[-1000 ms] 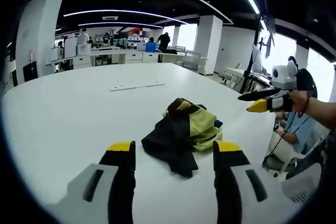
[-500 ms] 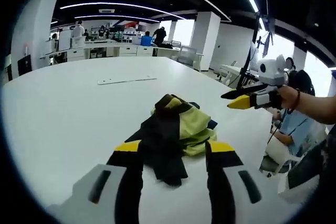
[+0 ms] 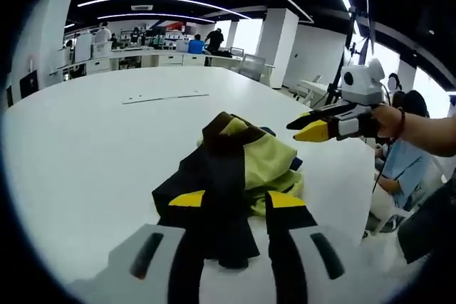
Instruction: Fold the garment on the visible template until the final outline fits inside the template.
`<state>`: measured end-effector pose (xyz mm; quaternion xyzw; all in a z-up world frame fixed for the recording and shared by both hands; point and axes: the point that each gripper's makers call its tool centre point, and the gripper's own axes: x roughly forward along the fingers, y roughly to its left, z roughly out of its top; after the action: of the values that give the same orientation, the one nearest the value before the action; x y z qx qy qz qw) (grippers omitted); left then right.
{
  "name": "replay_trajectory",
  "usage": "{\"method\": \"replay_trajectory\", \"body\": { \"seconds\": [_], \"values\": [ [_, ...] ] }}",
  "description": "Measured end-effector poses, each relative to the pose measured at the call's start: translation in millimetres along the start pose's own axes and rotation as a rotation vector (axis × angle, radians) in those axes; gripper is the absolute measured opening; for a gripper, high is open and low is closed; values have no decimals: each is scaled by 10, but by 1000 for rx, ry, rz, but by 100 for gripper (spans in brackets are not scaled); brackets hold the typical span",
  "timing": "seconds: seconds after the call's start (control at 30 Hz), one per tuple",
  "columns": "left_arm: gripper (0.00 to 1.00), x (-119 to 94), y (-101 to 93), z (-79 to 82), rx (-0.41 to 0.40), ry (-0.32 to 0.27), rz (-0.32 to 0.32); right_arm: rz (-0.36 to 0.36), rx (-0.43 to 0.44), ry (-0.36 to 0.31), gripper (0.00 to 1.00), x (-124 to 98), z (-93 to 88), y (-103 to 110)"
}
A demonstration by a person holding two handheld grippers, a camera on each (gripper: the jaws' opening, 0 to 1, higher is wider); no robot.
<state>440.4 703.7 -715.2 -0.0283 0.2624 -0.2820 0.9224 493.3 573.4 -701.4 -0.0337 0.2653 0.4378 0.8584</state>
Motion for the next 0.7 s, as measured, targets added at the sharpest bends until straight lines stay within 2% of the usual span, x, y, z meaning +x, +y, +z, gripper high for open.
{"method": "replay_trajectory", "body": {
  "seconds": [0.27,0.4,0.5,0.7],
  "values": [
    [23,66,77,-83,-28,21,6,14,-13,22,19,156,-44,-88],
    [16,111,89,-138,-26,40,-4,18,-12,28,18,220,-55,-118],
    [16,140,109,-170,-27,51,-2,21,-13,26,15,254,-45,-131],
    [3,185,120,-201,-38,59,-11,21,-29,35,7,293,-67,-141]
  ]
}}
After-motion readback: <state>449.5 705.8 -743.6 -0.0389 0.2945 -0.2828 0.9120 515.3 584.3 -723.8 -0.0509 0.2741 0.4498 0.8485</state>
